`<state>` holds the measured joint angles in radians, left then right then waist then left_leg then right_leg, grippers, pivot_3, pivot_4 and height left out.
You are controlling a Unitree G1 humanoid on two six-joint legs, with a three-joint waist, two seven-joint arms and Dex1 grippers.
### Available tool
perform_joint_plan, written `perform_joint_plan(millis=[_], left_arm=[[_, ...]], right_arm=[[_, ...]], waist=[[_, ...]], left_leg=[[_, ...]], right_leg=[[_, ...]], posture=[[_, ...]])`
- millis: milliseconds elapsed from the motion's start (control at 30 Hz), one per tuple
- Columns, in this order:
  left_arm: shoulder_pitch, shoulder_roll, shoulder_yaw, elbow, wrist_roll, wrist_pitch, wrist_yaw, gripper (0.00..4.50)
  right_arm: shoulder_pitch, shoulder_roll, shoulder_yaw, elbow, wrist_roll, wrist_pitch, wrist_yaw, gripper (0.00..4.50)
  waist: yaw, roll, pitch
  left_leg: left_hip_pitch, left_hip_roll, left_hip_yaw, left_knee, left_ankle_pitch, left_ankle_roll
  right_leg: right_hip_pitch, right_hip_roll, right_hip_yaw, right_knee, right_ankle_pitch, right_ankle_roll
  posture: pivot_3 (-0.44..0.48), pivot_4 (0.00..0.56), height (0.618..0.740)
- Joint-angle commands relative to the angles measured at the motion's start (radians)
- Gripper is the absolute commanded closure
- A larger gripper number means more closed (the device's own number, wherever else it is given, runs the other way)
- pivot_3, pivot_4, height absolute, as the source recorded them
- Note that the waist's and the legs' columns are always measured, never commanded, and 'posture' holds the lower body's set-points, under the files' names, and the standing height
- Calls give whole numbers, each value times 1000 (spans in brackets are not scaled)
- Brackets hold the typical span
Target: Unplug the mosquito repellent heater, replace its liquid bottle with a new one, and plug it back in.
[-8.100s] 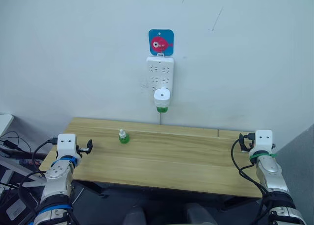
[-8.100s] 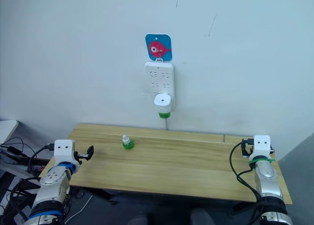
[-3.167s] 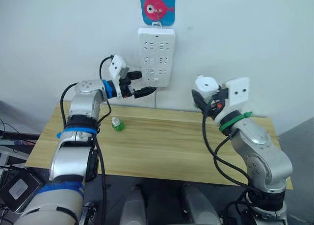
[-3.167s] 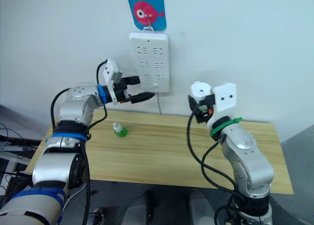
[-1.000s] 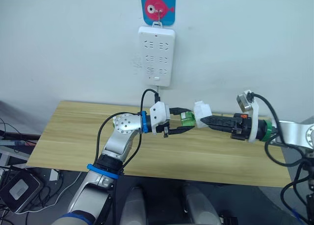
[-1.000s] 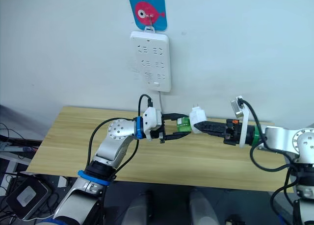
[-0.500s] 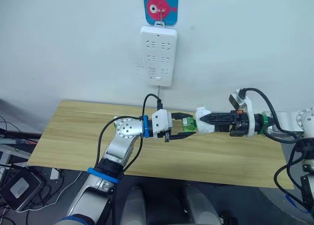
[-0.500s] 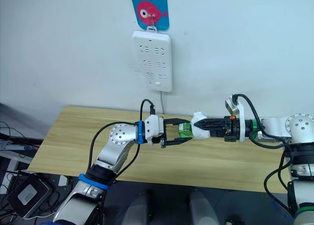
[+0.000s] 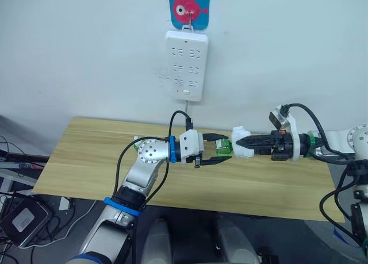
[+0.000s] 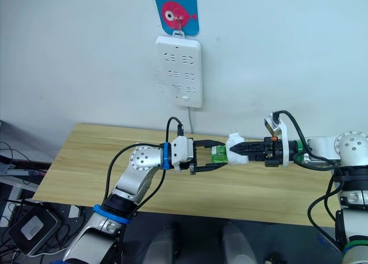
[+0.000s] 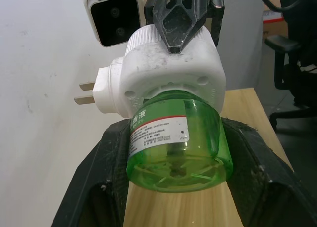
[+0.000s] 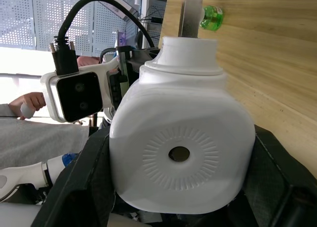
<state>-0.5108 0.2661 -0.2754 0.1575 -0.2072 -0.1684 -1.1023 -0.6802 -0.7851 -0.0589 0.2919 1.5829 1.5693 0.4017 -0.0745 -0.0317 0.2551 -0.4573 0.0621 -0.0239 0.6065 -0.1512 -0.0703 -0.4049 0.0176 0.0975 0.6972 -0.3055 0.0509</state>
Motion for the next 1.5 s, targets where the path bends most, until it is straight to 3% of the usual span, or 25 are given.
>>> perform_joint_plan(millis=[33,167,267,333,567,600,800,867,933,1000,1167,1300,1500], left_arm=[[23,-13,8,-136,-200,351,13,2252],[-31,49,101,-206,-655,1132,64,2252],[-144,-14,272,9,-887,1514,176,2252],[-170,-40,322,49,-919,1596,229,2252],[-149,-73,372,1,-894,1599,309,48],[-145,-65,376,-9,-880,1583,312,17],[-53,160,246,-208,-604,1161,124,17],[14,229,154,-286,-388,780,2,17],[64,241,85,-270,-176,342,-54,17],[68,202,65,-173,-10,-38,4,17],[-14,133,54,119,310,-697,214,17],[-98,96,61,289,509,-936,411,17],[-182,68,53,413,702,-1027,632,17]], right_arm=[[4,-9,-42,-83,-14,21,89,1484],[31,-36,-21,-194,-98,23,192,1484],[43,-45,-14,-227,-132,32,261,1484],[45,-45,-13,-234,-153,31,289,1484],[44,-16,-55,-210,-185,38,306,1484],[40,-13,-66,-198,-184,41,302,1484],[37,-27,-150,-104,-214,44,280,1484],[31,-32,-175,-62,-242,37,280,1484],[21,-30,-192,-31,-263,32,277,1484],[13,-20,-199,-24,-279,37,279,1484],[-5,19,-203,-33,-279,45,270,1484],[-12,35,-202,-45,-243,45,245,1484],[-16,34,-191,-54,-147,45,195,1484]], waist=[[0,0,0],[-5,0,0],[-7,0,0],[-7,0,0],[-6,0,0],[-6,0,0],[-7,0,0],[-3,0,0],[4,0,0],[19,1,0],[31,1,0],[41,1,0],[41,1,0]], left_leg=[[0,0,0,0,0,0],[-1,1,-3,0,0,0],[-1,0,-4,2,0,0],[-1,0,-4,3,0,0],[0,0,-2,2,0,0],[-1,0,-2,2,0,0],[1,0,-1,2,0,0],[0,0,0,1,0,0],[0,-1,2,1,0,-1],[0,-1,3,1,0,-1],[-2,0,3,2,0,0],[-6,-1,2,3,0,0],[-7,-1,0,3,-1,1]], right_leg=[[0,0,0,0,0,0],[0,0,-2,1,-1,2],[0,1,-3,1,-2,3],[0,1,-4,1,-1,4],[0,1,-2,1,-1,5],[0,1,-2,0,-1,5],[0,1,0,1,2,1],[0,0,0,0,2,1],[0,-1,1,-2,2,0],[1,-2,2,-5,3,-1],[0,-2,2,-7,5,0],[-1,-2,2,-10,7,3],[-1,-2,0,-9,8,5]], posture=[[-37,242,740],[-36,241,740],[-36,241,740],[-36,241,740],[-51,232,740],[-51,232,740],[-54,230,740],[-45,226,740],[-36,223,740],[-36,223,740],[-39,217,740],[-39,215,740],[-49,220,740]])
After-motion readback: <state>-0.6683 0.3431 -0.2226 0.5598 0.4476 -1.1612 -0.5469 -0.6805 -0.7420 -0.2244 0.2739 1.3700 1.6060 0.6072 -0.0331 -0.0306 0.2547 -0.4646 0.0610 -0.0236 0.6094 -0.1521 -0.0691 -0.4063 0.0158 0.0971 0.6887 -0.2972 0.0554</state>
